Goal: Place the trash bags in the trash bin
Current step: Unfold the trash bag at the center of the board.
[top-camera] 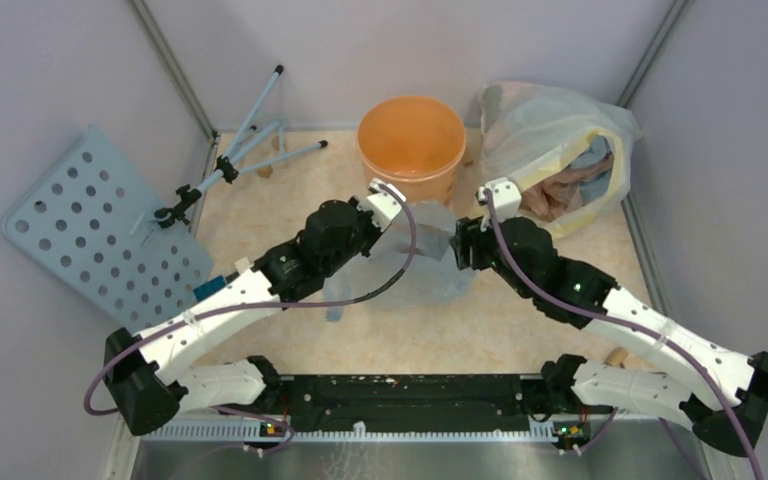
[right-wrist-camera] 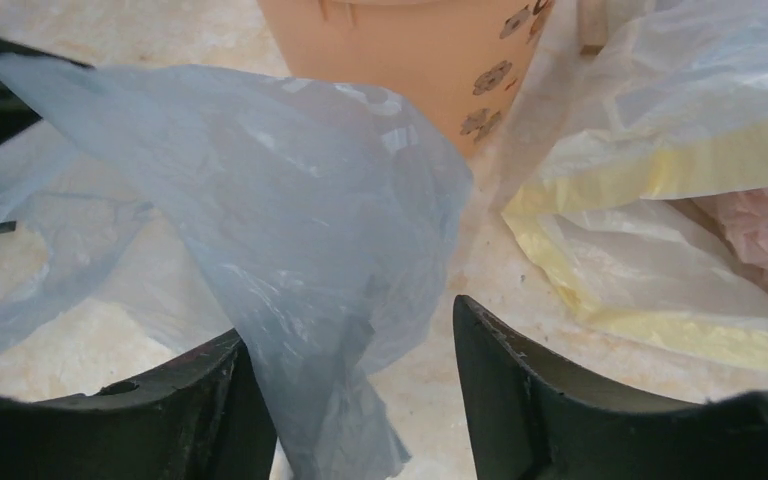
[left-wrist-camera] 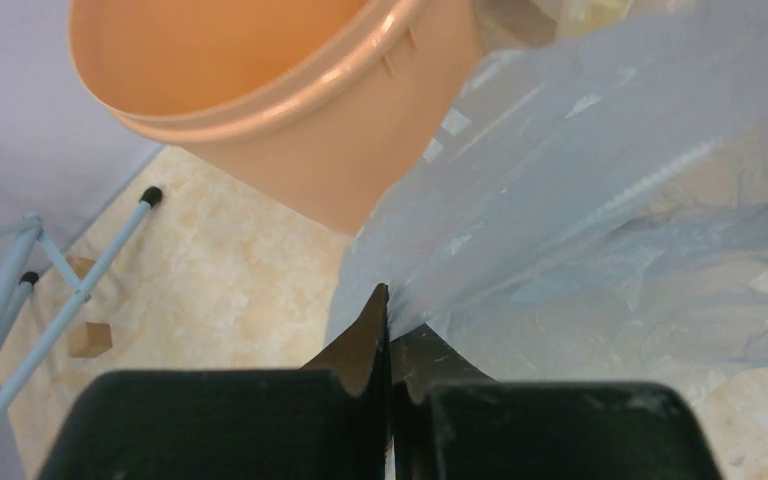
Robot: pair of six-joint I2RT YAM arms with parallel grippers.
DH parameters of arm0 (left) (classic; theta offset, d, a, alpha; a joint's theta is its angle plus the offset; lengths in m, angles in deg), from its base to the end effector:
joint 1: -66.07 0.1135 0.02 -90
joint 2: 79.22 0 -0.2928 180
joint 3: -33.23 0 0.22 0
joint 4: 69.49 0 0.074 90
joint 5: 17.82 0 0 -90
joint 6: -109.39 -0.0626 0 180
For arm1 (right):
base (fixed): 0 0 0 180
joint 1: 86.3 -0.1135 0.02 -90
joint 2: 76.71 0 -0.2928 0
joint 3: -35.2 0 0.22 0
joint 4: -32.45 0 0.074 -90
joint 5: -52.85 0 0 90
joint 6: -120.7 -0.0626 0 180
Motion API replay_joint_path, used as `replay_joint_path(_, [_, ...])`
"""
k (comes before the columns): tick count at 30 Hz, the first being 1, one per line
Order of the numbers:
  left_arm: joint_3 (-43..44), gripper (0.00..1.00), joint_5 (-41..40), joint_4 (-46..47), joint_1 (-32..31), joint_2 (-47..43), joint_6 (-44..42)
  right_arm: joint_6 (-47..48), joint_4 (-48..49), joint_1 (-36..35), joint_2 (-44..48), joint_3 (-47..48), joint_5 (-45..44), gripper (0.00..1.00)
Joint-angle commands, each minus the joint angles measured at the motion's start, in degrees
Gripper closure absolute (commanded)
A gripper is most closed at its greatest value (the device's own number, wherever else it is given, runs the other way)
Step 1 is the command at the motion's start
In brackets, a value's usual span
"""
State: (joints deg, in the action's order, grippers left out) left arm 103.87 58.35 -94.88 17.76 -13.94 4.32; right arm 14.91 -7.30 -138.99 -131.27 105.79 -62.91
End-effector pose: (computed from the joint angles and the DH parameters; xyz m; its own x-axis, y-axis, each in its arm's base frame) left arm 0.1729 -0.1717 0.3539 -0.0703 0.4585 -0.8859 0.6152 0.7190 0.3233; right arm 0.1314 0.1275 0.3604 -0.3639 -0.0732 -0.9285 -0.3909 0.9169 0.0809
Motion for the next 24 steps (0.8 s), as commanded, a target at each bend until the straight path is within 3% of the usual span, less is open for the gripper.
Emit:
replay_joint_path(1, [8.18, 1.0, 2.37, -4.88, -0.11, -0.77, 4.12, 4.04, 0.85, 0.16, 6.87, -1.8, -0.33, 0.38])
replay_joint_path(8, [14.08, 1.0, 7.2, -10.64, -0.14, 1.85, 9.09, 12.59, 7.7, -1.09, 18.11, -5.4, 16.89, 0.32])
replay_joint_path(17, [16.47, 1.0, 8.69, -14.56, -0.07, 5.09, 12.68, 14.69, 11.61, -2.38, 21.44, -5.74, 27.13, 0.28])
replay_joint_path(20, [17.31, 1.0, 7.88, -16.4, -0.08, 5.26, 13.53, 15.27, 10.81, -2.38, 19.52, -4.12, 32.83, 0.38])
replay_joint_path(24, [17.08, 0.99, 8.09, -16.5, 0.02, 4.54, 14.2, 15.46, 12.91, -2.74, 14.62, -3.42, 42.95, 0.62])
